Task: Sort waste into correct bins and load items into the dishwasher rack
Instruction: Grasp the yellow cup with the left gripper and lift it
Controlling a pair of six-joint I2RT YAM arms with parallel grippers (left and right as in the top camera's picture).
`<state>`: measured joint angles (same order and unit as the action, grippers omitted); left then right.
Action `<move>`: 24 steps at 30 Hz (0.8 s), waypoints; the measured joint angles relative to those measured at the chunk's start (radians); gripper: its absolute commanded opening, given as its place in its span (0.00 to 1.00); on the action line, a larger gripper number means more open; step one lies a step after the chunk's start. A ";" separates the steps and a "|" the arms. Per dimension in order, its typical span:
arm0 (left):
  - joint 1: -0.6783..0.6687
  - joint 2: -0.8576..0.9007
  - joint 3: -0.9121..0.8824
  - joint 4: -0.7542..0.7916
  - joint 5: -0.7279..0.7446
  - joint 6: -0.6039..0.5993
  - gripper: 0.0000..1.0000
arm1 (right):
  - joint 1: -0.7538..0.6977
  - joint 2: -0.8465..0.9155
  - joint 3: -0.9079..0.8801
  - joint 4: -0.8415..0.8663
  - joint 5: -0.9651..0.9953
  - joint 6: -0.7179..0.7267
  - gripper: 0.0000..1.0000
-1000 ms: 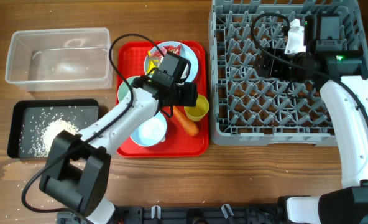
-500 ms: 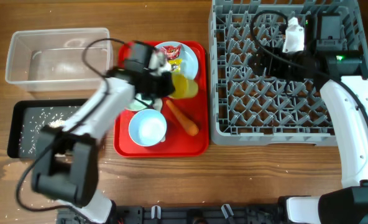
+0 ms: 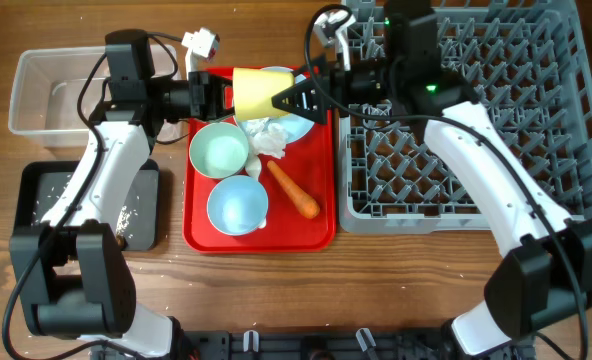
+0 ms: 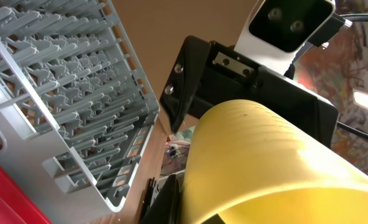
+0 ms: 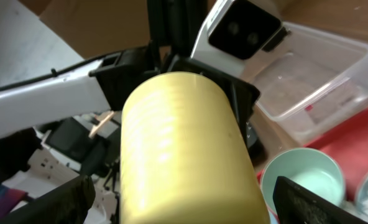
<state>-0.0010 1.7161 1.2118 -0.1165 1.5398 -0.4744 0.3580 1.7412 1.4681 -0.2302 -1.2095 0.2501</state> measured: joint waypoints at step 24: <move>-0.001 -0.008 0.005 -0.004 0.019 -0.010 0.49 | -0.122 0.030 0.002 0.003 0.029 0.055 0.52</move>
<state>-0.0017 1.7081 1.2167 -0.1204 1.5589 -0.4847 0.2363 1.7710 1.4696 -0.2272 -1.1809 0.3054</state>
